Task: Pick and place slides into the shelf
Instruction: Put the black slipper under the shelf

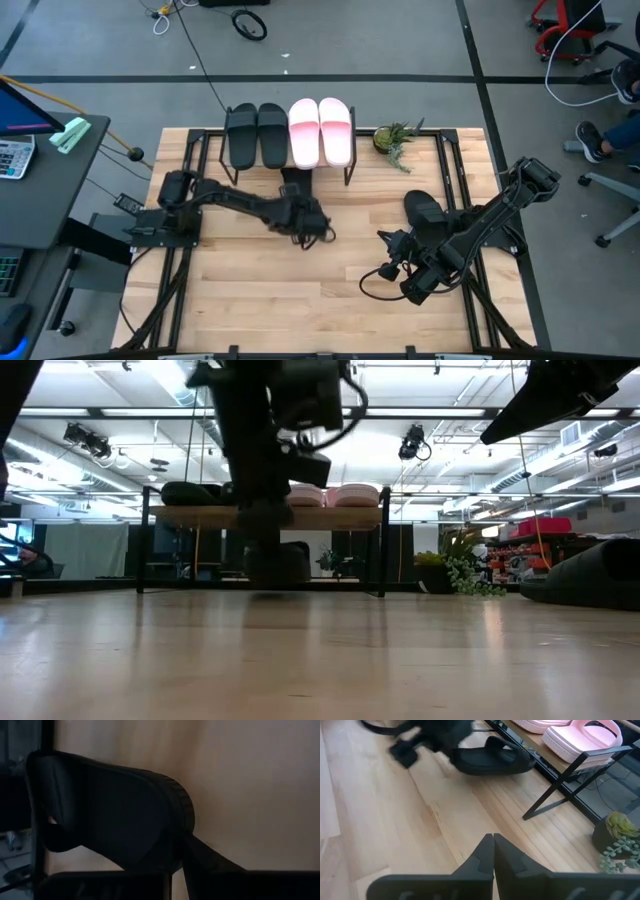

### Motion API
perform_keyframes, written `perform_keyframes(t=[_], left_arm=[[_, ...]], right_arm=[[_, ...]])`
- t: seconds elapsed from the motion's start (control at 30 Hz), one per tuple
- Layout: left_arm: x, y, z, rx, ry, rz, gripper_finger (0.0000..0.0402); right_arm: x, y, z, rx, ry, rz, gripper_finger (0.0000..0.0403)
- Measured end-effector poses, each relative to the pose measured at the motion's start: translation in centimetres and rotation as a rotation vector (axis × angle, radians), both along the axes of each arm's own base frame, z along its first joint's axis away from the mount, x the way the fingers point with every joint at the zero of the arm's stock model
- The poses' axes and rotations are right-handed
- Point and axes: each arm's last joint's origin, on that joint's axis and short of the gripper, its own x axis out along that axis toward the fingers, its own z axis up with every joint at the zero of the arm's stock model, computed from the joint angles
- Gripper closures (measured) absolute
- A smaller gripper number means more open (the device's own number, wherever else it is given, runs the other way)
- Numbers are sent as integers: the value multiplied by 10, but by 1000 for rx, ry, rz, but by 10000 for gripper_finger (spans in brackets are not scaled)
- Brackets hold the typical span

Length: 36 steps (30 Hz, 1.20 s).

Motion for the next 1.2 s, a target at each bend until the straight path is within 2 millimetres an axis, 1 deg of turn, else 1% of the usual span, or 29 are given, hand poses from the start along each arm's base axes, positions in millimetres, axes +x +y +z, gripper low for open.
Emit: perform_keyframes(t=[0.17, 0.33, 0.43, 0.63, 0.77, 1.03, 1.2], left_arm=[[0, 24, 0, 8, 32, 27, 382], [-2, 36, -4, -28, 86, 32, 379], [-2, 37, -9, -22, 151, -20, 372], [1, 37, -25, -6, 232, -85, 377], [2, 37, -31, 31, 259, -91, 365], [1, 42, -31, 29, 268, -73, 339], [1, 41, -31, 26, 252, -51, 302]], right_arm=[[0, 0, 0, 0, 0, 0, 398], [0, 0, 0, 5, 3, 1, 398], [0, 0, 0, 10, 1, -1, 398], [0, 0, 0, 22, -6, -6, 398], [0, 0, 0, 24, -8, -6, 398], [0, 0, 0, 24, -8, -6, 398], [0, 0, 0, 24, -8, -6, 398]])
